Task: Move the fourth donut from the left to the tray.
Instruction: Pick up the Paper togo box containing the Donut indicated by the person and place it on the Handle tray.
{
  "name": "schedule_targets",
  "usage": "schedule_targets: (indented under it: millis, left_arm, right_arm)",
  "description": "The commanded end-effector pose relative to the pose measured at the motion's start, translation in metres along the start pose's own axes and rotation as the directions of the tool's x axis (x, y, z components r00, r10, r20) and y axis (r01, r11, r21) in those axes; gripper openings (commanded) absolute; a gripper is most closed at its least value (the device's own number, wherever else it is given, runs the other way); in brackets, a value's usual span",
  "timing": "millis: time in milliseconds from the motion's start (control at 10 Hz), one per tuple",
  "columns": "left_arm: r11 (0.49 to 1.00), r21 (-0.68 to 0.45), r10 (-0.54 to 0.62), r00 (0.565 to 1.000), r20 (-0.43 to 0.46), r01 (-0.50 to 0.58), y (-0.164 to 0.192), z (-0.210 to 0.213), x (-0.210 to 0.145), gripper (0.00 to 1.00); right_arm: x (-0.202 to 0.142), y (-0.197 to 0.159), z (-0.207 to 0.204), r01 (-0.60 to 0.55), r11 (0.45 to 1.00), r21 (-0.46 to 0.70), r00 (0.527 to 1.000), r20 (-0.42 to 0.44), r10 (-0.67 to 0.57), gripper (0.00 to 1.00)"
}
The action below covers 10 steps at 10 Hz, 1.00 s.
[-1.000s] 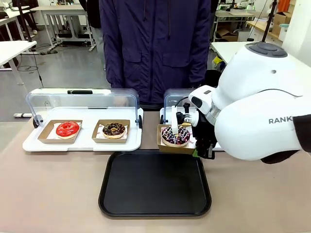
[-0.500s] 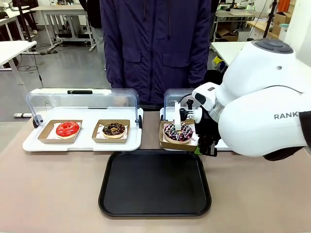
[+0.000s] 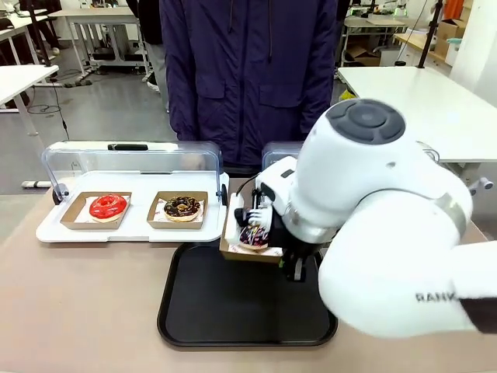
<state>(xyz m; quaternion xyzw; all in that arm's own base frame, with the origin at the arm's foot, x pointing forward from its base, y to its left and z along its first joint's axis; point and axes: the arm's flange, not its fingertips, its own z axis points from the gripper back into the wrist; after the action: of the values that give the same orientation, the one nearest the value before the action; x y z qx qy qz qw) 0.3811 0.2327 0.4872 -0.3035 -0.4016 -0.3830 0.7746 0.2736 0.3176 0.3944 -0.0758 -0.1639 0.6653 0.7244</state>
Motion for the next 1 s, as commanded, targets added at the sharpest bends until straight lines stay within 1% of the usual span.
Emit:
schedule_targets:
  millis: [0, 400, 500, 900]
  left_arm:
    - [1.0, -0.007, -0.006, 1.0, 0.011, 0.006, -0.002, 0.0, 0.0, 1.0]
    - [1.0, -0.007, -0.006, 1.0, 0.011, 0.006, -0.002, 0.0, 0.0, 1.0]
    - [1.0, -0.007, -0.006, 1.0, 0.011, 0.006, -0.002, 0.0, 0.0, 1.0]
    - [1.0, -0.007, -0.006, 1.0, 0.011, 0.006, -0.002, 0.0, 0.0, 1.0]
  right_arm:
    - [0.005, 0.015, -0.018, -0.003, 1.0, -0.002, 1.0, -0.009, 0.003, 0.02]
    - [0.008, 0.025, -0.047, -0.054, 0.998, 0.045, 0.999, 0.002, 0.054, 0.02]
    - [0.007, 0.027, -0.053, -0.06, 0.997, 0.056, 0.998, 0.021, 0.059, 0.02]
    - [0.001, 0.038, -0.071, -0.064, 0.995, 0.076, 0.997, 0.037, 0.062, 0.02]
